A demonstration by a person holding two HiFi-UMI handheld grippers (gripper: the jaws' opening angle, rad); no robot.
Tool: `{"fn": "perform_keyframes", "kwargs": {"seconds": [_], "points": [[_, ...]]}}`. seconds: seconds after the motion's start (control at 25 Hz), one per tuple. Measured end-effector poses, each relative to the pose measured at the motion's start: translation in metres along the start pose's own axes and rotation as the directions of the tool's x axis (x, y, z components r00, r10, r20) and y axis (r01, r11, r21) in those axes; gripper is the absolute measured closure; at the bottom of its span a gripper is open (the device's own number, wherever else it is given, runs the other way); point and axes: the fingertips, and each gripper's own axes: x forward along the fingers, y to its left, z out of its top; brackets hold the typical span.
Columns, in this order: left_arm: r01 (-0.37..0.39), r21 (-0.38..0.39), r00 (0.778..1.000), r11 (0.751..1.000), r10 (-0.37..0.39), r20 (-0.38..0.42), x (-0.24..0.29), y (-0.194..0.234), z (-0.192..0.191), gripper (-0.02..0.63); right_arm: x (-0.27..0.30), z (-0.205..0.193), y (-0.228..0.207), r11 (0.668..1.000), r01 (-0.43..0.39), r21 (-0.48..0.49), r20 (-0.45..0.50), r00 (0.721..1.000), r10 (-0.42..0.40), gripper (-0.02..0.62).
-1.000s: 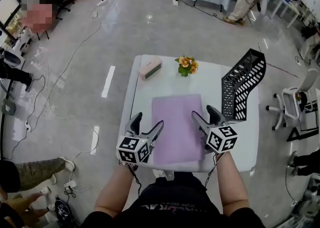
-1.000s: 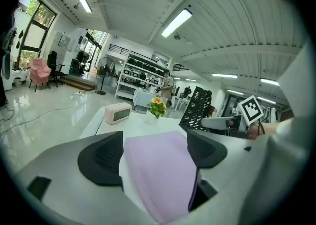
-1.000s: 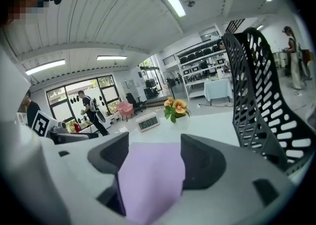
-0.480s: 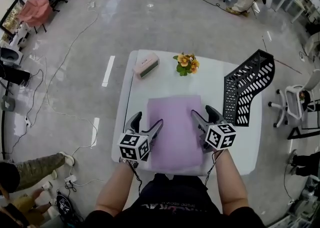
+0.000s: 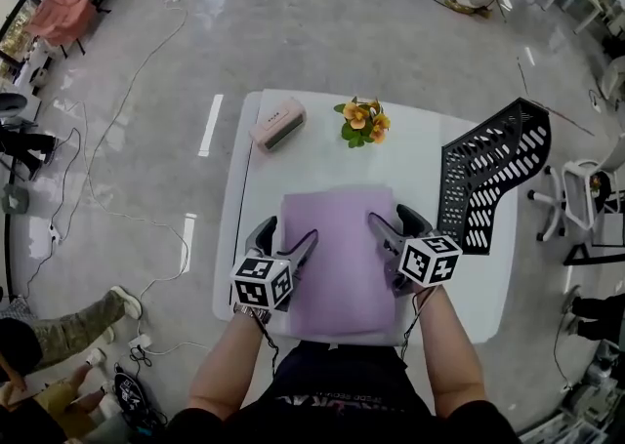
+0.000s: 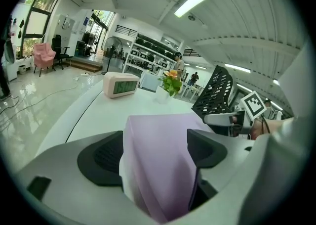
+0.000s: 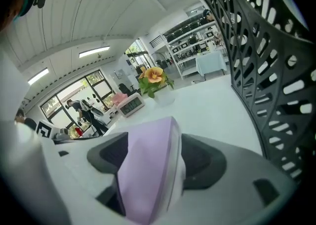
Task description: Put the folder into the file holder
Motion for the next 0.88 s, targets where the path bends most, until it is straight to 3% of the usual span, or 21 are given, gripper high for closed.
{"fn": "perform_keyframes", "kwargs": {"seconds": [0.56, 0.88], "points": [[0.024, -0.049, 0.996, 0.999, -0.029, -0.09, 0.026, 0.004, -0.016, 0.218, 0.021, -0.015, -0.005, 0.997, -0.037, 0.063, -0.081, 0.996, 0.042, 0.275], [0.045, -0.065, 0.991, 0.997, -0.053, -0.122, 0.031, 0.005, -0.019, 0.218, 0.025, -0.018, -0.006, 0.998, -0.017, 0.054, -0.116, 0.993, 0.024, 0.275]]}}
